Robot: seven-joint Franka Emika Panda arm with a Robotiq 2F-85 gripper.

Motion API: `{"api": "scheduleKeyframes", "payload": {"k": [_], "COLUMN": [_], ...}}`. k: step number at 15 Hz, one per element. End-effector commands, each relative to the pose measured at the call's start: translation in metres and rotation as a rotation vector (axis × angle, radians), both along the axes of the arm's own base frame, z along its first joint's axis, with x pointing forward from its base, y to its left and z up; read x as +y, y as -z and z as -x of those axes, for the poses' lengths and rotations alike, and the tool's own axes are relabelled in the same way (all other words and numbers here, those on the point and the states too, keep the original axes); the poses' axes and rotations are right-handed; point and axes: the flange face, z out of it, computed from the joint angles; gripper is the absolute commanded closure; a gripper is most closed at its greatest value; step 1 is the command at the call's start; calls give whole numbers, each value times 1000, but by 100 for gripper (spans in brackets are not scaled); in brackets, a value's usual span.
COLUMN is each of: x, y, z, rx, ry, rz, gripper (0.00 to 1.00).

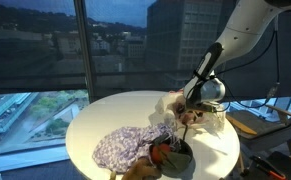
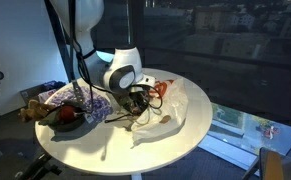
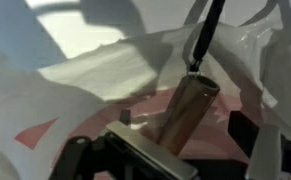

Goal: Take all the objects out of the carrier bag

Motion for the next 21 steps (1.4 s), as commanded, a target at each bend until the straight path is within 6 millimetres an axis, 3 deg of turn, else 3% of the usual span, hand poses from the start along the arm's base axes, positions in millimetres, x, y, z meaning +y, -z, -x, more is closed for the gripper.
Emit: {"api": "scheduleKeyframes", "payload": {"k": [1, 9, 11, 15, 21], "x": [-1, 22, 29, 46, 75], "y": [5, -11, -19, -41, -67], "z": [-7, 1, 4, 12, 63], "rx": [-27, -61, -79, -97, 88], "ry": [10, -58, -79, -130, -326], "rz": [24, 42, 58, 79, 175], "gripper": [26, 88, 83, 83, 83]}}
